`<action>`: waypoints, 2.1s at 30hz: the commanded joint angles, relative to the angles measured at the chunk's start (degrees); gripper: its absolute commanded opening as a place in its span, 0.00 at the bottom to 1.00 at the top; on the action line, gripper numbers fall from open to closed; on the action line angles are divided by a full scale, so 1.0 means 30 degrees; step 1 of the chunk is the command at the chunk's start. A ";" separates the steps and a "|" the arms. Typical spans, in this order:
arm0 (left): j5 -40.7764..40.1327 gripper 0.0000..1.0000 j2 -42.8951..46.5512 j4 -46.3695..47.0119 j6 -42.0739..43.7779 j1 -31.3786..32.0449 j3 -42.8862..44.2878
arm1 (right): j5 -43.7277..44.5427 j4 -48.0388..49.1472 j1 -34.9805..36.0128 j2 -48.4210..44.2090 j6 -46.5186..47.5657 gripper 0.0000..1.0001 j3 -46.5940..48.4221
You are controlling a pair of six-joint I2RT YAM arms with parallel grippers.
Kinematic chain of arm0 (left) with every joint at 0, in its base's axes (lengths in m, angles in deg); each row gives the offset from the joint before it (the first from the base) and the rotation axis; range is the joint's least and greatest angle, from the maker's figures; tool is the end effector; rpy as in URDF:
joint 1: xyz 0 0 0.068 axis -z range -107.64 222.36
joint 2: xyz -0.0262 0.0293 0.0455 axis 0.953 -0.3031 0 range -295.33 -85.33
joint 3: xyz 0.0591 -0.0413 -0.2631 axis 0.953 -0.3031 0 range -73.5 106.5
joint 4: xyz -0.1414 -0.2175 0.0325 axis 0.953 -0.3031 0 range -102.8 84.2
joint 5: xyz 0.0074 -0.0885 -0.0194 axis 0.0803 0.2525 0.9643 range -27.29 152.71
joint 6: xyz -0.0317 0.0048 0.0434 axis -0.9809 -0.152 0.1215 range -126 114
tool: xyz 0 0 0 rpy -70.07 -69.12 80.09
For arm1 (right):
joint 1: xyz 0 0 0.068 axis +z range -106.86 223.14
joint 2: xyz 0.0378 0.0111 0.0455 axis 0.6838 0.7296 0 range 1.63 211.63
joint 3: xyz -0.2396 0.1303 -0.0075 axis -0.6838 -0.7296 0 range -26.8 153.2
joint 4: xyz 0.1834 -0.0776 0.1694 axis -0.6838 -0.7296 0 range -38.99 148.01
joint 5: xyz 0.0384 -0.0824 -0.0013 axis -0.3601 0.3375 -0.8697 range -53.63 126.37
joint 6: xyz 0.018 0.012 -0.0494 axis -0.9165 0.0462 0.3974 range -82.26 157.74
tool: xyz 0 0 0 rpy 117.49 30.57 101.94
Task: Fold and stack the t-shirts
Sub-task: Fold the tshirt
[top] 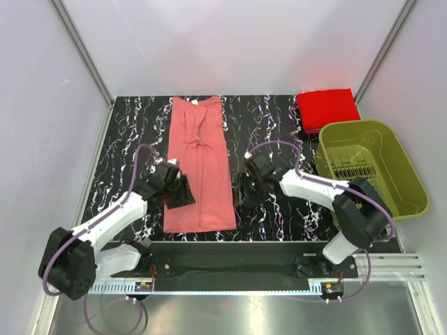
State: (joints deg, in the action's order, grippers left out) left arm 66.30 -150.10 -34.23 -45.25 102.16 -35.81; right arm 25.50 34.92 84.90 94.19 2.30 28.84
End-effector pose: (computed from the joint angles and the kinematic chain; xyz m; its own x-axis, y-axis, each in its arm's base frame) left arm 0.1853 -0.1088 0.2038 -0.8872 -0.2195 -0.4059 -0.0444 0.9162 -0.3982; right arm 0.2328 0.2169 0.1837 -0.9464 -0.0815 -0.3125 -0.2155 0.8801 0.4230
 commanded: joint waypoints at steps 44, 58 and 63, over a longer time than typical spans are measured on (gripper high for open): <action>-0.2166 0.59 0.6035 -0.5850 -0.5521 0.0933 -0.2806 | 0.1222 0.2337 0.3161 -0.4599 -0.4916 0.00 -0.6445; -0.4509 0.54 0.4775 -0.6639 -0.7894 0.3453 -0.3540 | 0.1222 0.2160 0.3103 -0.5450 -0.4475 0.00 -0.6768; -0.4303 0.48 0.4891 -0.6257 -0.8861 0.3981 -0.4506 | 0.1046 0.2366 0.3132 -0.5713 -0.4505 0.00 -0.6885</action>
State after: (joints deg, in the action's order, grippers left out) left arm 55.33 -135.81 -53.64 -69.07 113.46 -48.22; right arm 28.30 41.67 93.84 79.24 -11.80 8.55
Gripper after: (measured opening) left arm 0.497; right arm 0.012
